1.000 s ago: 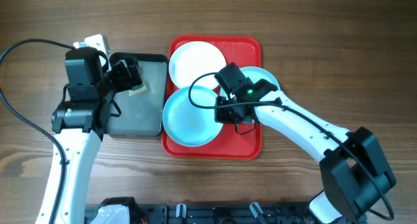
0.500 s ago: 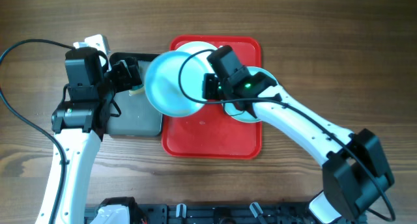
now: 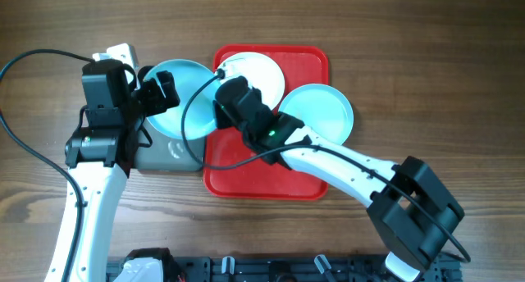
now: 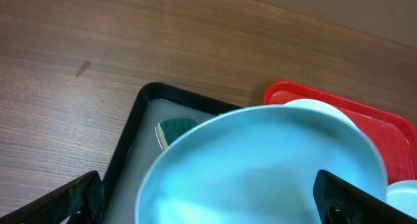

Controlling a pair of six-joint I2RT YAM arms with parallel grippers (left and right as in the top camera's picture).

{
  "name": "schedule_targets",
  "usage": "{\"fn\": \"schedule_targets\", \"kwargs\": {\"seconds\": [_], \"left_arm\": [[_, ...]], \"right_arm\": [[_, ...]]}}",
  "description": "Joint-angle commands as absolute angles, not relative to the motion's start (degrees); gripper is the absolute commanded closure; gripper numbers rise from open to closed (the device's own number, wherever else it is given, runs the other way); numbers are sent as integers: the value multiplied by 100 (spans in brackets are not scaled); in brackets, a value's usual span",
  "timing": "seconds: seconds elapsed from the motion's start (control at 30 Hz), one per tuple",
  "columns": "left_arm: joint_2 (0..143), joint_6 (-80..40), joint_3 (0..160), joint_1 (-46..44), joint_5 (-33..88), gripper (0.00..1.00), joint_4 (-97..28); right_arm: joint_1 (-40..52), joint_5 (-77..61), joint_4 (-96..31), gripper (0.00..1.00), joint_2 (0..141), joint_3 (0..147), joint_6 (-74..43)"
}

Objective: Clean dirty plates on tray and stack at the side
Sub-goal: 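Lift the cleaned blue plate with the right gripper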

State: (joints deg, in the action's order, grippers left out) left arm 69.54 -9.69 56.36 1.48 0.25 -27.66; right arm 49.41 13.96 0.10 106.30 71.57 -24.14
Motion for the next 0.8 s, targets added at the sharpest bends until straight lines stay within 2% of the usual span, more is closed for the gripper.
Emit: {"fn": "schedule_targets", "kwargs": {"seconds": [0.0, 0.13, 0.43, 0.77], "left_arm": [[6954, -939, 5669, 178, -8, 0, -2757], [6954, -939, 5669, 178, -8, 0, -2757], [6954, -939, 5669, 178, -8, 0, -2757], [6954, -939, 5669, 178, -8, 0, -2757]], "right_arm": [[5019, 1846, 598, 95, 10742, 7286, -941], [5019, 1844, 1400, 96, 10742, 7286, 325], [5019, 1483, 2574, 96, 10742, 7286, 2392], [5019, 1367, 3522, 96, 10742, 7286, 2727]]}}
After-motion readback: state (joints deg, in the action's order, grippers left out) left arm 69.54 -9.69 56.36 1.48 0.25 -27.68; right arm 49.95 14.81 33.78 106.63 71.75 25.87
